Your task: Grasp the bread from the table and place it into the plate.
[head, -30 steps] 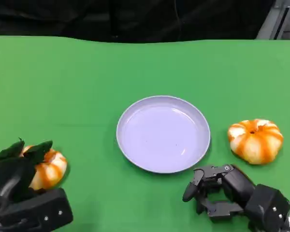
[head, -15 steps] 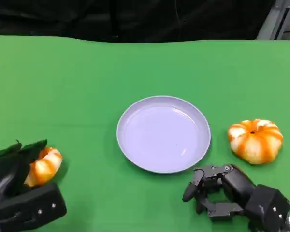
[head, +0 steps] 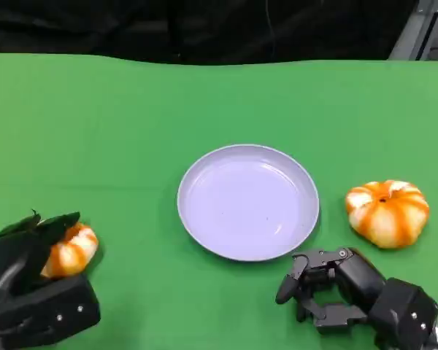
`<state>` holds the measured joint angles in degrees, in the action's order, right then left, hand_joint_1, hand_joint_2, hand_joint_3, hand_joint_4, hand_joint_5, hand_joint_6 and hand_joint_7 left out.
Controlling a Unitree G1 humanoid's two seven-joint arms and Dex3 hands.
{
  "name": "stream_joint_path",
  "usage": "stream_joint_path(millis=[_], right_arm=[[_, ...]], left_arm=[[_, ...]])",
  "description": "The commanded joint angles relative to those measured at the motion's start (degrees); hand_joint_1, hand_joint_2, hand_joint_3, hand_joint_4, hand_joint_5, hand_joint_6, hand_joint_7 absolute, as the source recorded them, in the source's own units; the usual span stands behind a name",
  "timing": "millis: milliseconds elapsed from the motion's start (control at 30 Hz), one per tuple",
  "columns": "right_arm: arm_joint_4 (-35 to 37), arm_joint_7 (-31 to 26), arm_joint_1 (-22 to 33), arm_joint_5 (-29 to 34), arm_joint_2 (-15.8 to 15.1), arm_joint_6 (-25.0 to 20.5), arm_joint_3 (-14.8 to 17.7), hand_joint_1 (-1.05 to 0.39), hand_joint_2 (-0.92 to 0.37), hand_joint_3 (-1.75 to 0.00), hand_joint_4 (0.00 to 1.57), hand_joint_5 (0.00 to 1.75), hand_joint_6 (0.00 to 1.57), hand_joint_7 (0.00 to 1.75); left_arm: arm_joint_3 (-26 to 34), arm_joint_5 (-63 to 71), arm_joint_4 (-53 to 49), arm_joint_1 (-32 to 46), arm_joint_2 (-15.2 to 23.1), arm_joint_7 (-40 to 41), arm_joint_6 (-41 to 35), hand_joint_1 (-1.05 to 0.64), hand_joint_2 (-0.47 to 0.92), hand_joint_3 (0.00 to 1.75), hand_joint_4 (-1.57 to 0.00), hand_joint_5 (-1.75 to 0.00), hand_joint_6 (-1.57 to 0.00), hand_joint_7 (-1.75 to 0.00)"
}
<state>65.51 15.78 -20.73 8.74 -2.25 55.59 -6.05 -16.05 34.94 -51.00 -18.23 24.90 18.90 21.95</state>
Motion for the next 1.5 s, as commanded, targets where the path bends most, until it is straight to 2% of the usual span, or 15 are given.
stream_joint_path(millis=[33, 267, 300, 367, 400, 500, 567, 600, 667, 733, 800, 867, 967, 1200, 1500], right_arm=[[-0.4, 0.0, 0.1, -0.3, -0.8, 0.1, 0.1, 0.2, -0.62, -0.97, 0.99, 1.29, 1.01, 0.9], [-0.3, 0.1, 0.1, -0.4, -0.7, 0.2, 0.2, 0.2, -0.62, -0.97, 0.98, 1.29, 1.0, 0.91], [-0.3, 0.2, 0.1, -0.4, -0.6, 0.1, 0.2, 0.2, -0.63, -0.97, 0.98, 1.29, 1.0, 0.91], [-0.3, 0.1, 0.1, -0.3, -0.7, 0.2, 0.1, 0.2, -0.63, -0.97, 0.98, 1.29, 1.0, 0.91], [-0.3, 0.0, 0.1, -0.2, -0.7, 0.2, 0.1, 0.2, -0.62, -0.97, 0.98, 1.29, 1.0, 0.91], [-0.3, 0.1, 0.1, -0.3, -0.8, 0.1, 0.2, 0.2, -0.62, -0.97, 0.98, 1.29, 1.0, 0.91], [-0.2, 0.2, 0.0, -0.4, -0.8, 0.1, 0.2, 0.2, -0.62, -0.97, 0.98, 1.29, 1.0, 0.91], [-0.2, 0.2, 0.0, -0.3, -0.8, 0.1, 0.2, 0.21, -0.63, -0.97, 0.99, 1.29, 1.01, 0.91], [-0.1, 0.2, 0.0, -0.3, -0.8, 0.2, 0.2, 0.21, -0.63, -0.97, 0.99, 1.29, 1.0, 0.91], [-0.2, 0.1, 0.0, -0.3, -0.7, 0.2, 0.2, 0.21, -0.63, -0.96, 0.99, 1.29, 1.0, 0.91], [-0.3, 0.0, 0.0, -0.2, -0.7, 0.0, 0.1, 0.2, -0.63, -0.96, 0.99, 1.29, 1.0, 0.92], [-0.3, -0.2, 0.0, -0.1, -0.7, 0.2, 0.1, 0.2, -0.62, -0.97, 0.99, 1.29, 1.0, 0.92], [-0.2, -0.2, 0.0, -0.1, -0.7, 0.3, 0.0, 0.2, -0.62, -0.97, 0.99, 1.3, 1.0, 0.92], [-0.3, -0.1, 0.1, -0.1, -0.7, 0.1, 0.0, 0.2, -0.62, -0.96, 0.98, 1.29, 1.0, 0.92], [-0.3, -0.1, 0.0, -0.2, -0.7, 0.0, 0.1, 0.2, -0.63, -0.96, 0.98, 1.29, 1.0, 0.92]], left_arm=[[-0.3, -0.6, 0.6, 1.0, 1.8, -2.0, -0.4, -0.11, 0.91, 0.01, -0.39, 0.0, -0.39, 0.0], [0.1, -0.9, 3.6, 2.1, 1.6, -2.5, -3.4, -0.06, 0.91, 0.0, -0.43, -0.02, -0.46, -0.03], [0.3, -0.9, 4.0, 2.3, 1.4, -1.9, -4.0, -0.07, 0.92, 0.0, -0.54, -0.06, -0.6, -0.05], [0.2, -0.5, 4.6, 2.4, 1.1, -1.1, -5.3, -0.08, 0.92, 0.0, -0.62, -0.09, -0.72, -0.06], [0.1, -0.3, 4.9, 2.4, 1.0, -0.9, -6.0, -0.09, 0.92, 0.01, -0.66, -0.19, -0.8, -0.08], [-0.3, 0.1, 5.6, 2.4, 1.1, -0.8, -7.1, -0.1, 0.92, 0.0, -0.38, -0.93, -0.85, -0.12], [-0.3, -0.1, 5.8, 2.4, 1.1, -1.3, -7.4, -0.11, 0.91, 0.0, -0.34, -1.17, -0.78, -0.37], [-0.2, -0.3, 5.9, 2.4, 1.1, -1.7, -7.5, -0.11, 0.91, 0.0, -0.33, -1.34, -0.67, -0.69], [-0.2, -0.5, 6.1, 2.5, 1.1, -2.1, -7.5, -0.11, 0.91, 0.0, -0.32, -1.44, -0.58, -0.92], [0.2, -1.4, 5.8, 2.6, 0.9, -2.1, -6.4, -0.11, 0.91, 0.0, -0.32, -1.46, -0.55, -0.99], [0.8, -2.9, 5.5, 2.8, 0.6, -2.2, -5.0, -0.05, 0.88, 0.0, -0.44, -1.69, -0.4, -1.57], [0.9, -3.3, 5.2, 2.8, 0.4, -1.0, -4.0, -0.02, 0.86, 0.0, -0.48, -1.73, -0.35, -1.71], [0.8, -3.0, 4.8, 2.8, 0.3, 1.3, -2.7, -0.01, 0.84, 0.0, -0.51, -1.74, -0.36, -1.74], [1.6, -3.2, 5.0, 3.4, -0.2, 5.8, 0.6, -0.03, 0.83, 0.01, -0.56, -1.75, -0.49, -1.62], [1.9, -1.6, 8.3, 4.9, 0.7, 11.1, 4.0, -0.02, 0.84, 0.0, -0.59, -1.65, -0.65, -1.35]])
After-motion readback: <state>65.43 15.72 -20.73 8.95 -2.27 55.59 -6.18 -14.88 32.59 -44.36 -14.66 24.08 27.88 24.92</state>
